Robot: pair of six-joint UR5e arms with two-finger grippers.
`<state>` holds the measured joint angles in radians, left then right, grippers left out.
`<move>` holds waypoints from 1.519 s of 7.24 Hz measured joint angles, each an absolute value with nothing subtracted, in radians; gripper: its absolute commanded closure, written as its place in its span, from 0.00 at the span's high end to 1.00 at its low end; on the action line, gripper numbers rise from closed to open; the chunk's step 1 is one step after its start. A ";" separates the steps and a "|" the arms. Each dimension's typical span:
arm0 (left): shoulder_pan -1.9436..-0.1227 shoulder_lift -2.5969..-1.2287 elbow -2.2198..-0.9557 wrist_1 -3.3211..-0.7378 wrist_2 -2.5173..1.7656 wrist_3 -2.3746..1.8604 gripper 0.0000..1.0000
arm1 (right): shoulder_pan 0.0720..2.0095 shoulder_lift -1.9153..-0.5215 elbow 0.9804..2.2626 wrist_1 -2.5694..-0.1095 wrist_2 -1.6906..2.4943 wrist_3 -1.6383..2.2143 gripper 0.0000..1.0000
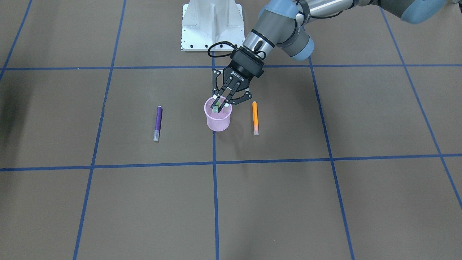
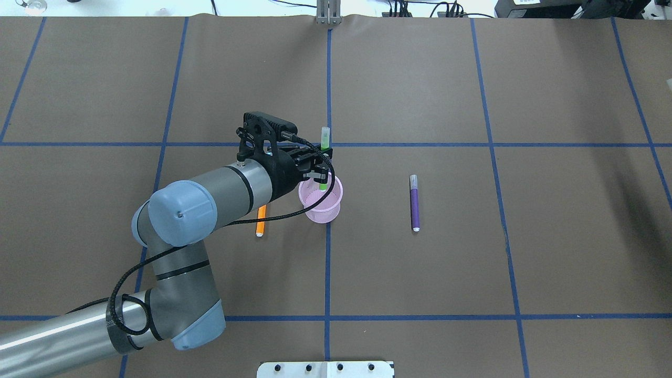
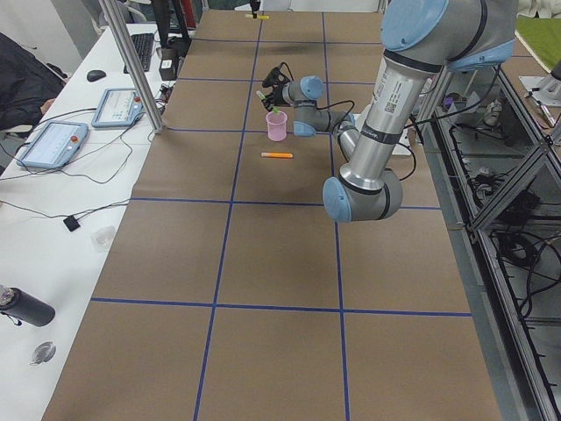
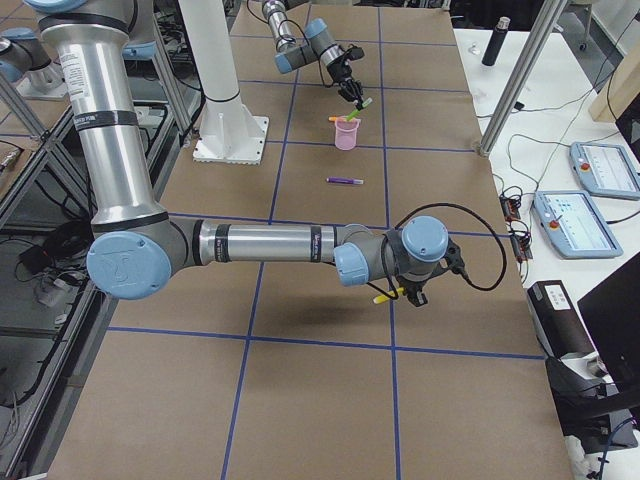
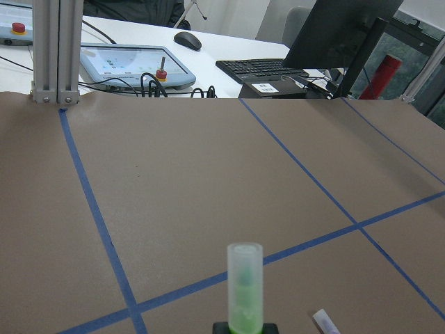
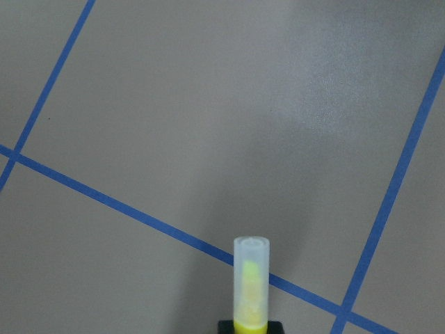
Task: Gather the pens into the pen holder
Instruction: 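Lower the green marker into the pink cup and open the left gripper, then move left gripper to orange marker while right gripper carries yellow marker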
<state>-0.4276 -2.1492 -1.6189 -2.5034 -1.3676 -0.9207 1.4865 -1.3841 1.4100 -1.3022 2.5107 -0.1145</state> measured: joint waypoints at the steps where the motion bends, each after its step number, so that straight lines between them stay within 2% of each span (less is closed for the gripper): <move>1: -0.422 -2.157 -1.597 -2.504 -1.367 -0.921 0.48 | 1.486 -1.371 1.414 -1.302 2.533 -0.097 0.00; 2: -0.411 -2.159 -1.588 -2.503 -1.366 -0.921 0.96 | 1.487 -1.362 1.426 -1.300 2.561 -0.077 0.00; 4: -0.401 -2.151 -1.597 -2.502 -1.368 -0.924 0.99 | 1.487 -1.355 1.493 -1.294 2.579 -0.027 0.00; 7: -0.430 -2.066 -1.715 -2.447 -1.467 -0.954 0.98 | 1.463 -1.335 1.687 -1.285 2.570 0.194 0.00; 9: -0.576 -2.046 -1.763 -2.257 -1.756 -1.036 0.98 | 1.420 -1.316 1.802 -1.278 2.536 0.241 0.00; 11: -0.695 -2.056 -1.809 -1.972 -1.986 -1.054 0.98 | 1.349 -1.304 1.855 -1.182 2.469 0.369 0.00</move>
